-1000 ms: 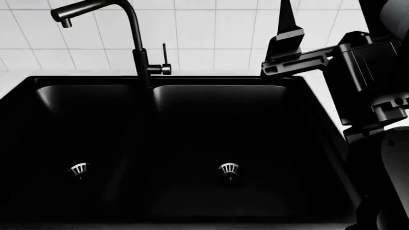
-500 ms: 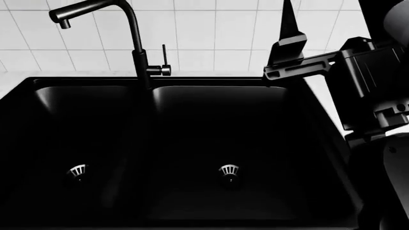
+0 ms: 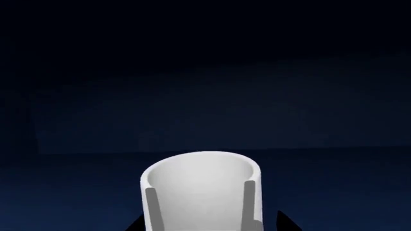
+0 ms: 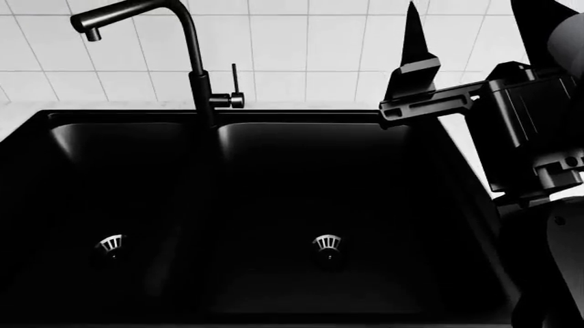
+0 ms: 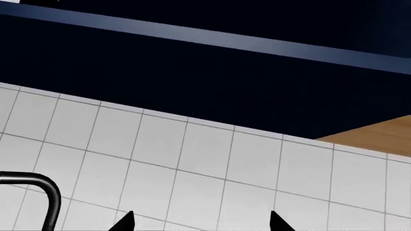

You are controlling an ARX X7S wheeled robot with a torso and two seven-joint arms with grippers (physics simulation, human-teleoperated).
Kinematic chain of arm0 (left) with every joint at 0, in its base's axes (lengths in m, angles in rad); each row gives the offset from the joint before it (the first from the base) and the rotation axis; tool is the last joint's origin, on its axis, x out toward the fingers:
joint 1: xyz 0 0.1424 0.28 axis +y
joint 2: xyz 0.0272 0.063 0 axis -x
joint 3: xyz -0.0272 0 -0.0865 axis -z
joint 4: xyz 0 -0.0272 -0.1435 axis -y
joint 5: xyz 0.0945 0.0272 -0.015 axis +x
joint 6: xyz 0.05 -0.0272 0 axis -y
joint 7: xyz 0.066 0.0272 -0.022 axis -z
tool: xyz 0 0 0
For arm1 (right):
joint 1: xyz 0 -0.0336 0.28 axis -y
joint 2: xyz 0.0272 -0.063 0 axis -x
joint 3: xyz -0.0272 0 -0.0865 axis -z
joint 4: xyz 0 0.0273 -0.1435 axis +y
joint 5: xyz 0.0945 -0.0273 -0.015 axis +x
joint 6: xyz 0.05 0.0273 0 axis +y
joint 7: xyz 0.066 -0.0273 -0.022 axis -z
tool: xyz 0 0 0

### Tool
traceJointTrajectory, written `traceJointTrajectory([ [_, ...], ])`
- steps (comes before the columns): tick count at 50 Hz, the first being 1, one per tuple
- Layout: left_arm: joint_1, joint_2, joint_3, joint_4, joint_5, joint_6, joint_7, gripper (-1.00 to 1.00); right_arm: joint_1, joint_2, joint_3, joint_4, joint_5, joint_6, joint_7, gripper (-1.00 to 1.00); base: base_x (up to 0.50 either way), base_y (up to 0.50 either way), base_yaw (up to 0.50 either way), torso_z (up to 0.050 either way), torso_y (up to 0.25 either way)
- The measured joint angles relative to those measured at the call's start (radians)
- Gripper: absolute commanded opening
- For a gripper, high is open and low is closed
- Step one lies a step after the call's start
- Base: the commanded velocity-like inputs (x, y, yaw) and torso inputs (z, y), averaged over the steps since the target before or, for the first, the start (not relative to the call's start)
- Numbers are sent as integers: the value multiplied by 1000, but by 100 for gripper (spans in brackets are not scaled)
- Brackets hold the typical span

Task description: Pick the kettle from the counter and place it on the tray. Then pick the mug from the cabinet and place it on the tray. Then close the cabinet doors.

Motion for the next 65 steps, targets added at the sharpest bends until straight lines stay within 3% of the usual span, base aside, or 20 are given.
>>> traceJointTrajectory([
  [14,4,0,-91,4,108,26,38,-100,10,4,-3,-10,11,20,9,100,0,0,0,0,0],
  [32,5,0,-246,189,248,80,97,-100,33,2,-2,-33,32,59,22,100,0,0,0,0,0],
  [65,3,0,-301,242,325,88,136,-100,42,6,-9,-42,61,80,58,100,-286,0,0,0,0],
])
